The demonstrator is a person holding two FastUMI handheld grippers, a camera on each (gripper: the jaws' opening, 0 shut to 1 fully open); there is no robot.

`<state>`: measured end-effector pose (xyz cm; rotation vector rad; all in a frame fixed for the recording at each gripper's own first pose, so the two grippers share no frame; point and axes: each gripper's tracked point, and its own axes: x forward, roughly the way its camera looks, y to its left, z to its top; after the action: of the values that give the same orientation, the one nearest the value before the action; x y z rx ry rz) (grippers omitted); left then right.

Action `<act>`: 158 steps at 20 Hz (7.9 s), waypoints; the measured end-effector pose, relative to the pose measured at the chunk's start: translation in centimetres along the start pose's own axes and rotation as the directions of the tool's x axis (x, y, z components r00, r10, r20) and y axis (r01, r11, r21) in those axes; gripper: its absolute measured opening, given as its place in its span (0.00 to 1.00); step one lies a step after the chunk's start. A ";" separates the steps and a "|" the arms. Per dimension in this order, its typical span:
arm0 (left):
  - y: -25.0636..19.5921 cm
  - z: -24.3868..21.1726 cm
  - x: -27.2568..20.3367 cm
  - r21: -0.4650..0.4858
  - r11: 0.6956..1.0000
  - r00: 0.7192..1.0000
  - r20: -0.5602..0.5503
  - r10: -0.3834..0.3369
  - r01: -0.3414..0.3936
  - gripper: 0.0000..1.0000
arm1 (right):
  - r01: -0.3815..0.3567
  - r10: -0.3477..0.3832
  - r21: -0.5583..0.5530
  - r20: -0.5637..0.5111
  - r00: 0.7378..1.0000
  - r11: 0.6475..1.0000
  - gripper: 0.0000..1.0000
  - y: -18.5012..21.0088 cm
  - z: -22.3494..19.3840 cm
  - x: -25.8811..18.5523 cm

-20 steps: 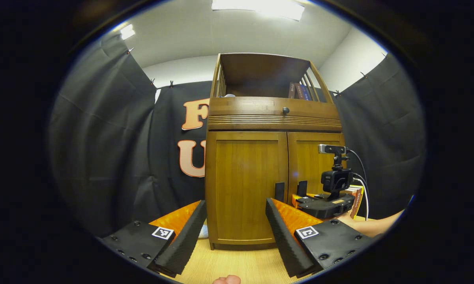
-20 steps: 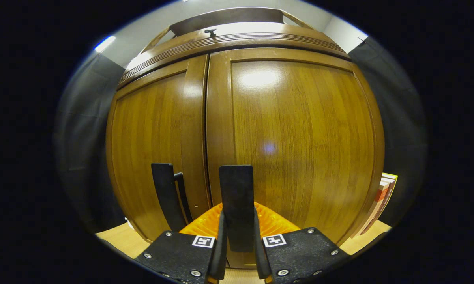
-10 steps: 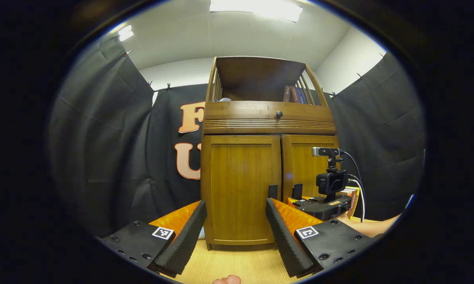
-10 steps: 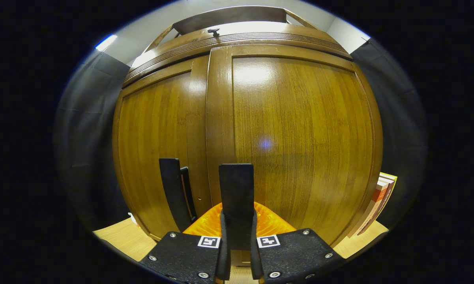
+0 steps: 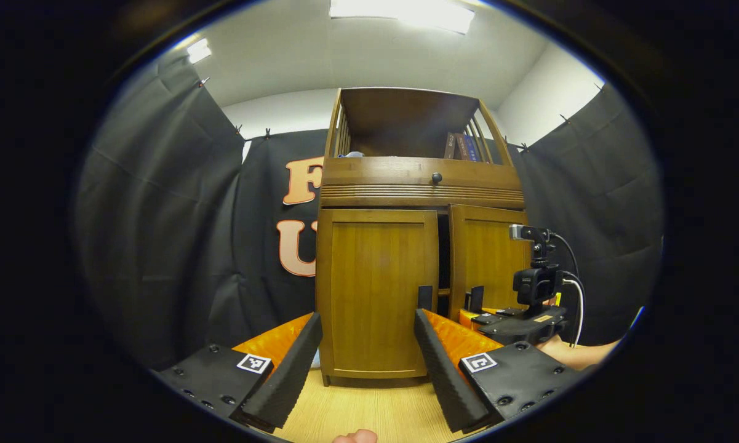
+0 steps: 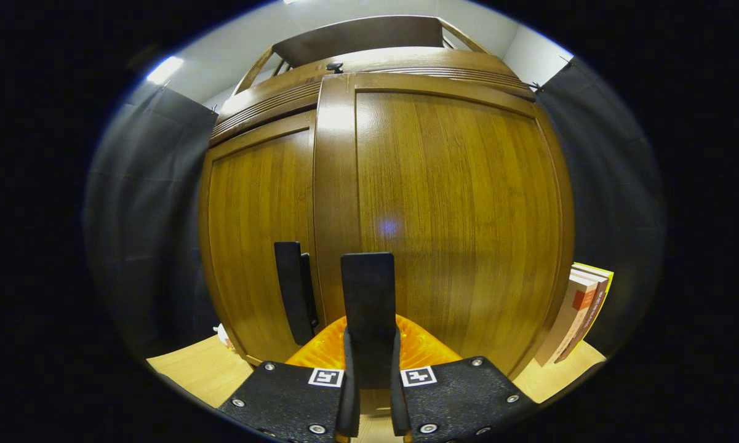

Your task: Open the right door of the double-door shoe cabinet with the right hand, and open the left door with the left hand.

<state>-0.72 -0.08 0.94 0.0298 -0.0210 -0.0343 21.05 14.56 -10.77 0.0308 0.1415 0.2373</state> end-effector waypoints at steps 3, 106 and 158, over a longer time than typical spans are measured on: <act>-0.1 -0.2 -0.1 0.002 1.000 1.000 -0.003 0.006 -0.006 0.96 | 0.002 -0.002 -0.002 0.011 1.000 1.000 0.20 -0.6 0.0 -2.2; -11.4 -13.6 27.0 -0.049 0.994 0.982 -0.160 -0.105 0.098 0.92 | 0.257 -0.259 0.044 0.048 0.965 0.966 0.93 -23.1 2.1 -31.4; 8.0 -8.9 6.2 -0.029 0.999 0.987 -0.159 0.028 -0.033 0.07 | 0.244 -0.247 0.037 0.113 0.962 0.969 0.93 -15.8 4.6 -27.5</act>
<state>5.95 7.97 -7.62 0.0003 0.1379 -0.0012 -1.07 -7.33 -3.20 0.0497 0.0300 -0.0146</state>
